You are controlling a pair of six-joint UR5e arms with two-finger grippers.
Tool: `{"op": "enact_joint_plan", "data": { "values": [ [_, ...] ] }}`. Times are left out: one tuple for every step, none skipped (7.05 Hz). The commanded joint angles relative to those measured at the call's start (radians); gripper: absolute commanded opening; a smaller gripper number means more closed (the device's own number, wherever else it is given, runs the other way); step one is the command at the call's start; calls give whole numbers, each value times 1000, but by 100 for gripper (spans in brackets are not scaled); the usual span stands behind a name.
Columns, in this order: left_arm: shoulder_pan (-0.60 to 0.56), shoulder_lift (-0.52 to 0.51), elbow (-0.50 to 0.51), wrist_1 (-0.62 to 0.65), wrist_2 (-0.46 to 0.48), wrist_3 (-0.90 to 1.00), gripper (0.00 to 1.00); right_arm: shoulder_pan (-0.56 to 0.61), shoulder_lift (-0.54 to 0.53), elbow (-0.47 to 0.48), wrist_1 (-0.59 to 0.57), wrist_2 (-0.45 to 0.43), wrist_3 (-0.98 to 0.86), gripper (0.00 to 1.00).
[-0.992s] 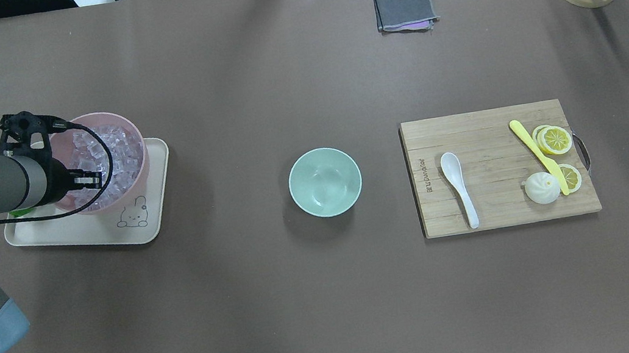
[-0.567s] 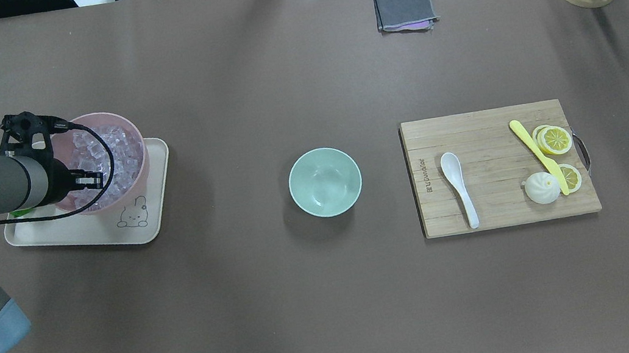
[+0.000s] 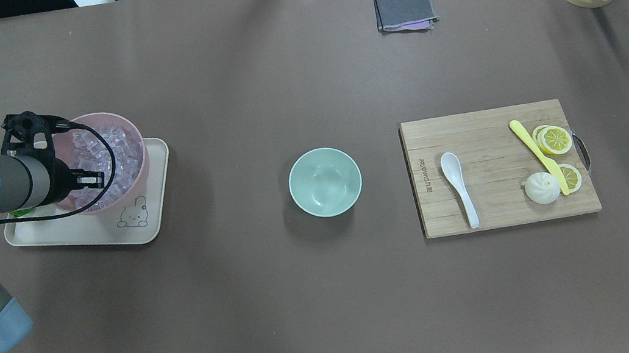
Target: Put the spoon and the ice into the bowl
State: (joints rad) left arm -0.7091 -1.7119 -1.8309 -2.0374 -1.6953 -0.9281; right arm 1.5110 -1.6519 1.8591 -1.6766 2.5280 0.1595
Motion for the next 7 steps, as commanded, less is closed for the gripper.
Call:
{"op": "enact_joint_plan", "data": {
  "values": [
    [-3,3,-8,0,-9,0,0,0,0,0,0,0,0,100],
    [-3,1,-10,0,-11,2,0,0,0,0,0,2,0,100],
    [-3,1,-10,0,-11,29,0,0,0,-1,0,2,0,100],
    [-4,1,-10,0,-11,34,0,0,0,-1,0,2,0,100],
    [-3,-2,-10,0,-11,34,0,0,1,0,0,2,0,100],
    [-4,-3,-11,0,-17,34,3,0,3,0,0,2,0,100],
    [-15,-6,-11,0,-47,31,26,0,3,3,0,2,2,100]
  ]
}}
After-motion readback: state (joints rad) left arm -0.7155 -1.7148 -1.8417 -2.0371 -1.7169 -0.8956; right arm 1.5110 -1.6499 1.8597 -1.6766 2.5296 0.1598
